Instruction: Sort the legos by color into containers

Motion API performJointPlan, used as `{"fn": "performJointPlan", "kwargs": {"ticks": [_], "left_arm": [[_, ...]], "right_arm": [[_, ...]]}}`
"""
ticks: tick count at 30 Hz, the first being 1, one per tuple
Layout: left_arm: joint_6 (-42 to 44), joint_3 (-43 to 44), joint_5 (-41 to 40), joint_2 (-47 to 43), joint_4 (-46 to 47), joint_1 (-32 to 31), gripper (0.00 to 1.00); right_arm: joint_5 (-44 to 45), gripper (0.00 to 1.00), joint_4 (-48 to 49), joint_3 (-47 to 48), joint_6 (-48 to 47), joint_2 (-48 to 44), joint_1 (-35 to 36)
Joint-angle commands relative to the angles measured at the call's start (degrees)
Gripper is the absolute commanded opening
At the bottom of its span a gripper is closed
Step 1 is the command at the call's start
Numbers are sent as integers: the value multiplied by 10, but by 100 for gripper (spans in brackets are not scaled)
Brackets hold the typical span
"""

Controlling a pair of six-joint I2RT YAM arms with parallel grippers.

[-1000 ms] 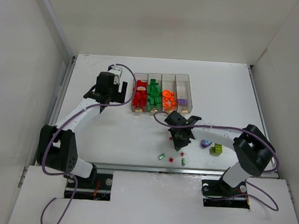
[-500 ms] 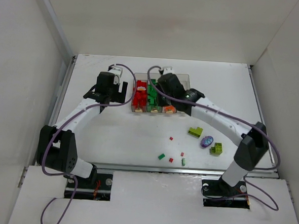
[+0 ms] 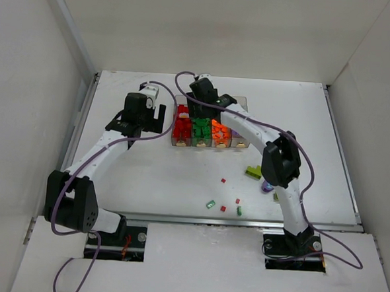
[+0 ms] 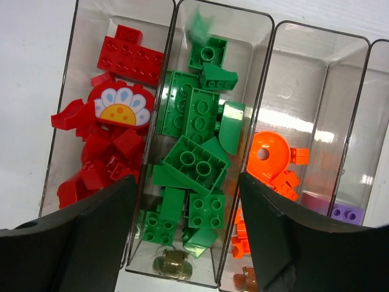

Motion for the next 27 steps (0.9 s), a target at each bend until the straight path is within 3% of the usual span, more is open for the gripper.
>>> {"fn": "performJointPlan", "kwargs": {"ticks": [1, 5, 9, 12, 14, 18, 27], "left_arm": [[2, -4, 13, -25, 14, 2, 87], [2, -4, 20, -25, 14, 2, 87], [7, -4, 20, -25, 14, 2, 87], [7, -4, 20, -20, 14, 2, 87], [7, -4, 25, -15, 14, 2, 87], [7, -4, 30, -10, 14, 2, 87], [2, -4, 41, -10, 14, 2, 87]], "right_arm": [[21, 74, -22, 61, -22, -18, 6], [28, 77, -22, 9, -22, -88, 6], [-3, 81, -1, -153, -16, -207, 6], [-85, 81, 5, -299, -10, -273, 6], [-140, 75, 11, -389, -4, -289, 6], [-163, 72, 33, -496, 4, -311, 46], [-154, 60, 48, -544, 4, -285, 66]]}}
